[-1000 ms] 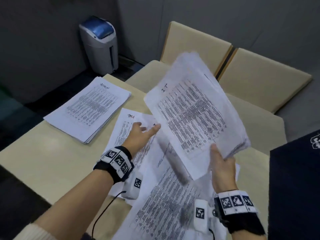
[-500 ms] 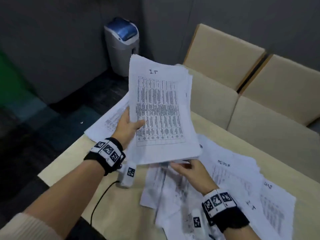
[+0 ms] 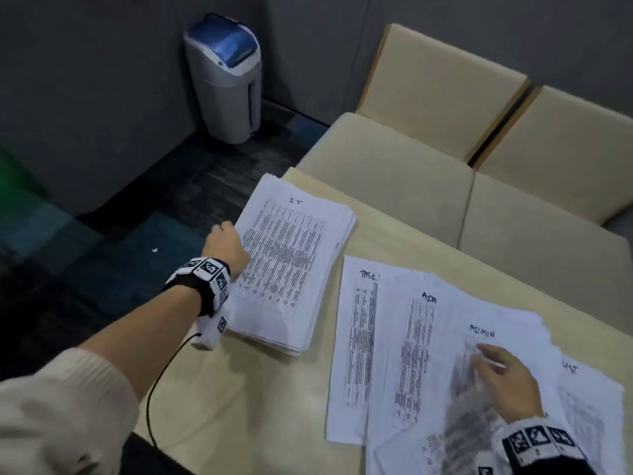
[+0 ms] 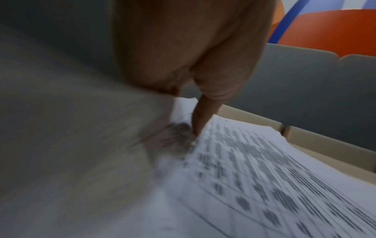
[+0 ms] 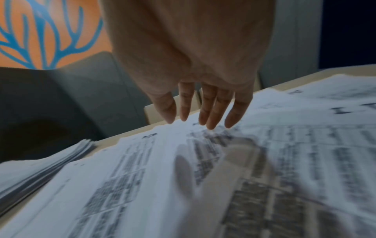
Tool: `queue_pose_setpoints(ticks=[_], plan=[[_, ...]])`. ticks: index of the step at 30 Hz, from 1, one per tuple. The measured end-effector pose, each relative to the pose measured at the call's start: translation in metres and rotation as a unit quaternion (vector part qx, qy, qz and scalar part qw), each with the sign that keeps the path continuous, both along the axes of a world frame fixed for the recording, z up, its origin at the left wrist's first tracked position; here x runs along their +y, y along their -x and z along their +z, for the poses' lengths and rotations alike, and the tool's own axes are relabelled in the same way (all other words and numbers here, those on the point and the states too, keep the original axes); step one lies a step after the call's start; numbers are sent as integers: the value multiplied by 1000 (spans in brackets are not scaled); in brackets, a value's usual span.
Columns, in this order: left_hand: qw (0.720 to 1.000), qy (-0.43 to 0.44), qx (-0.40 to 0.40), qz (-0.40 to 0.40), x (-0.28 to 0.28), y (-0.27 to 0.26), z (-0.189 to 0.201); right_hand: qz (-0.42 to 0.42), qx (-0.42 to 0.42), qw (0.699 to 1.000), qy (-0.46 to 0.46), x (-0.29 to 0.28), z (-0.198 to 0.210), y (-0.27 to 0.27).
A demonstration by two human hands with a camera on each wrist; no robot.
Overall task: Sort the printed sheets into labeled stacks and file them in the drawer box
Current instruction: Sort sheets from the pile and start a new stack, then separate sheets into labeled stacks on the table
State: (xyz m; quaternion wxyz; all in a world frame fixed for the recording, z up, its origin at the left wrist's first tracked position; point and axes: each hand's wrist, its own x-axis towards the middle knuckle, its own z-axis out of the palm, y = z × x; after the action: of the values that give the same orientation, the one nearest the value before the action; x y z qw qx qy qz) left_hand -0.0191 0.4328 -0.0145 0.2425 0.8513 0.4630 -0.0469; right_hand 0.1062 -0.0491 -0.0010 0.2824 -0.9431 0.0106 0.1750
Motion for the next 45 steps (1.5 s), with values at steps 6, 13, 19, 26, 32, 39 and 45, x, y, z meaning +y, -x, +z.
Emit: queue_pose_setpoints(ticks=[6,13,19,26,32,39,45], plan=[[977,-23,-171,-125,-105,-31,12,-3,71,994,81,-48,-2,3],[976,129,-144,-95,-253,-37,-15,-105,123,944,287,-114,9,19],[986,143,-67,-43,-322,-29,-24,-175,234,928,230,-188,-10,35],[976,-61,-94,-188,-392,-28,-11,-214,217,952,-36,-209,-28,21],[982,83,-37,-165,-425,-29,-25,-139,-9,957,-253,-191,10,5],[1000,25,12,1,-425,-27,-17,-168,140,950,-224,-195,-12,-1],[981,191,-11,-42,-410,-38,-19,-151,100,962,-203,-168,-19,1]])
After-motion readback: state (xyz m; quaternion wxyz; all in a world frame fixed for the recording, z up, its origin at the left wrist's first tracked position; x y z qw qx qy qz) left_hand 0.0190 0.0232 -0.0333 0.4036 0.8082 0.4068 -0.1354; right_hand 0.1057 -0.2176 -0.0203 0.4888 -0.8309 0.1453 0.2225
